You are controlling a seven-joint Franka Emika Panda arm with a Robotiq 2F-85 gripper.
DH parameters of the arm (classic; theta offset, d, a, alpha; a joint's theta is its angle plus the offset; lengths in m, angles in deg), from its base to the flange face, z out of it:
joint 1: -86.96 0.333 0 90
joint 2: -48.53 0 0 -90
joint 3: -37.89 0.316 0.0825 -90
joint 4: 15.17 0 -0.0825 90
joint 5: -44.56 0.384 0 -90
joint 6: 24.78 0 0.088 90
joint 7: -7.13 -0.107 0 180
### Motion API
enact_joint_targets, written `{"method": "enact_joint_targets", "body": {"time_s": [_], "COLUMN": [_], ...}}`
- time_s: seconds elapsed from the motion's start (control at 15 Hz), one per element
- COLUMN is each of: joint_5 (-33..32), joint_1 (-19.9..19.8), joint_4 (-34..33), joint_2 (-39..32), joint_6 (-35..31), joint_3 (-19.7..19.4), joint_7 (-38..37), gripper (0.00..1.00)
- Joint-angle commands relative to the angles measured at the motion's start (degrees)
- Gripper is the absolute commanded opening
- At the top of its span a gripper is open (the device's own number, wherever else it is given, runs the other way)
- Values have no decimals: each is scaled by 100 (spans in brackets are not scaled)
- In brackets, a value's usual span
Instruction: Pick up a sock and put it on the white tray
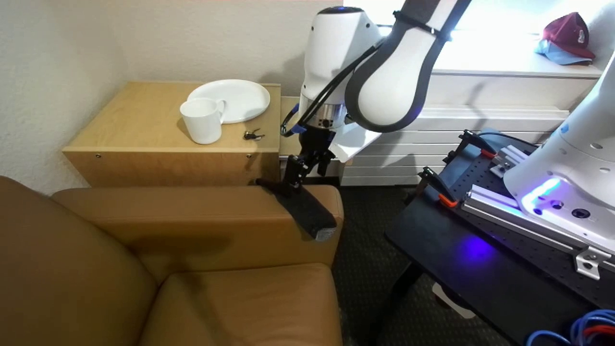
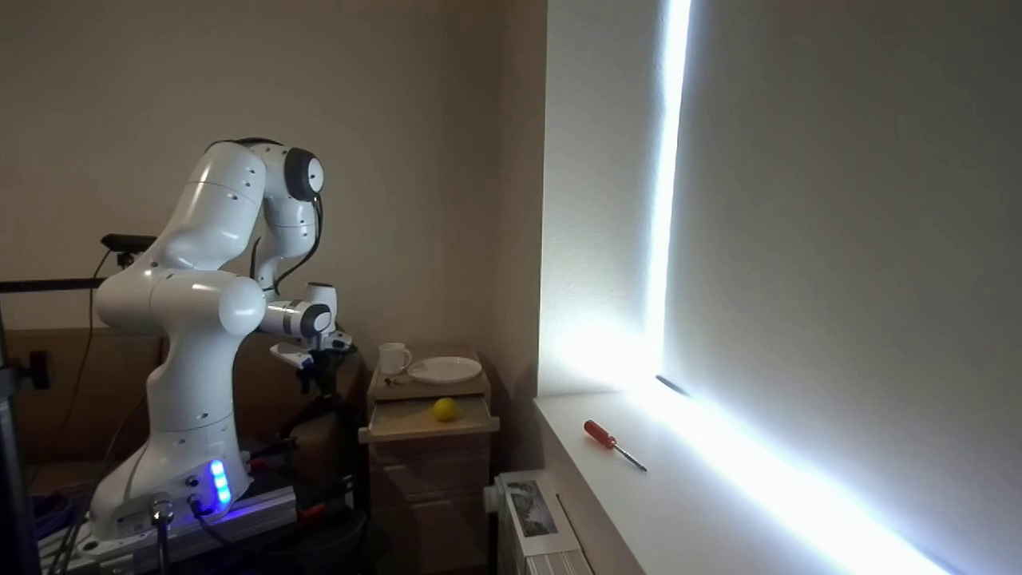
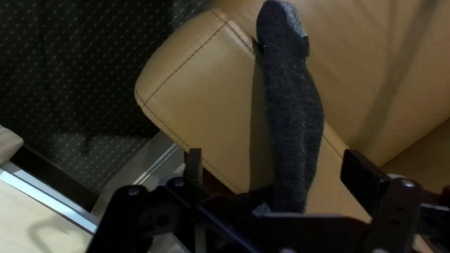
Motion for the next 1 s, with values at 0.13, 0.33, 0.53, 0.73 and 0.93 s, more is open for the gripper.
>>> {"method": "enact_joint_targets", "body": {"time_s": [0.13, 0.33, 0.53, 0.73, 0.93], "joint_5": [82, 64, 34, 35, 49], "joint_1": [63, 64, 128, 140, 121], "joint_4": [-11, -73, -94, -124, -145], "joint_2": [-71, -114, -142, -143, -147], "joint_6": [-51, -60, -64, -54, -52], "joint_3": [-40, -17, -20, -2, 18], "joint_7": [66, 104, 107, 138, 169], "gripper": [100, 67, 44, 24, 3]}}
